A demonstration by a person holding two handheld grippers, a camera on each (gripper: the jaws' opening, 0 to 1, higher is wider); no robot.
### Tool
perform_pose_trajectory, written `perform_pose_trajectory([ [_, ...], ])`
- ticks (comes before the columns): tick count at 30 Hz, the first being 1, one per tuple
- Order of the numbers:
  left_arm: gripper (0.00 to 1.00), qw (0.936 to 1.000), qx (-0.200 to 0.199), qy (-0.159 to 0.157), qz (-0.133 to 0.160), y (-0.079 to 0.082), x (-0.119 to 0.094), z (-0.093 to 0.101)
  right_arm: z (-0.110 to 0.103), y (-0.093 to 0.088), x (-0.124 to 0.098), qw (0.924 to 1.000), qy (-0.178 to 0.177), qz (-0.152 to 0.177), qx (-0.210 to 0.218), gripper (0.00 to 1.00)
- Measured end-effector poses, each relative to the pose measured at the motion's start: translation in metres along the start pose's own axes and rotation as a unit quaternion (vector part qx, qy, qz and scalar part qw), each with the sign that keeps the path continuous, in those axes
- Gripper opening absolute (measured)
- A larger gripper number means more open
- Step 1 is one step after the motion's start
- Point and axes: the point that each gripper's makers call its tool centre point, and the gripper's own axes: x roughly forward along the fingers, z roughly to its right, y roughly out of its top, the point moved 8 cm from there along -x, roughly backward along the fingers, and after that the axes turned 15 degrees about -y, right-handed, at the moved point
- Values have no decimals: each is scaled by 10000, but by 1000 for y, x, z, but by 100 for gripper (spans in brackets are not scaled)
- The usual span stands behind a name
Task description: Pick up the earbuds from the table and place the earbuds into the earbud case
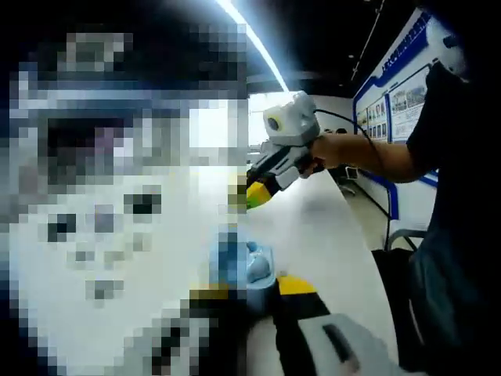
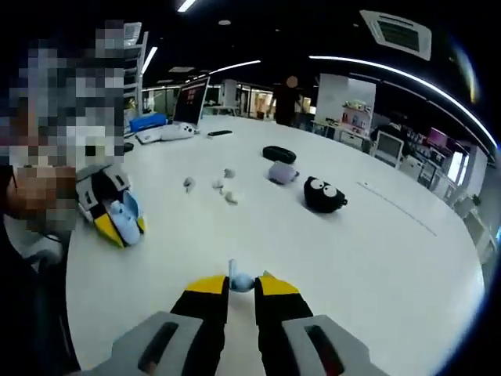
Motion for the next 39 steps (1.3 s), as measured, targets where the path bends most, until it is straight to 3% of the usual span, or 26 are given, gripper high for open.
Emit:
perform_pose_trajectory([
  [20, 19, 10000, -17, 46, 5, 1, -1, 0, -8, -22, -1, 9970, 85, 700, 317, 13],
  [27, 19, 10000, -12, 53, 5, 1, -1, 0, -7, -28, -5, 9950, 153, 965, 204, 22],
  [32, 19, 10000, -9, 55, 5, 1, 0, 1, -5, -27, -4, 9925, 394, 1151, -69, 20],
  [39, 19, 10000, 11, 69, 4, 1, 0, 1, -3, -26, 1, 9910, 704, 1139, 2, 15],
])
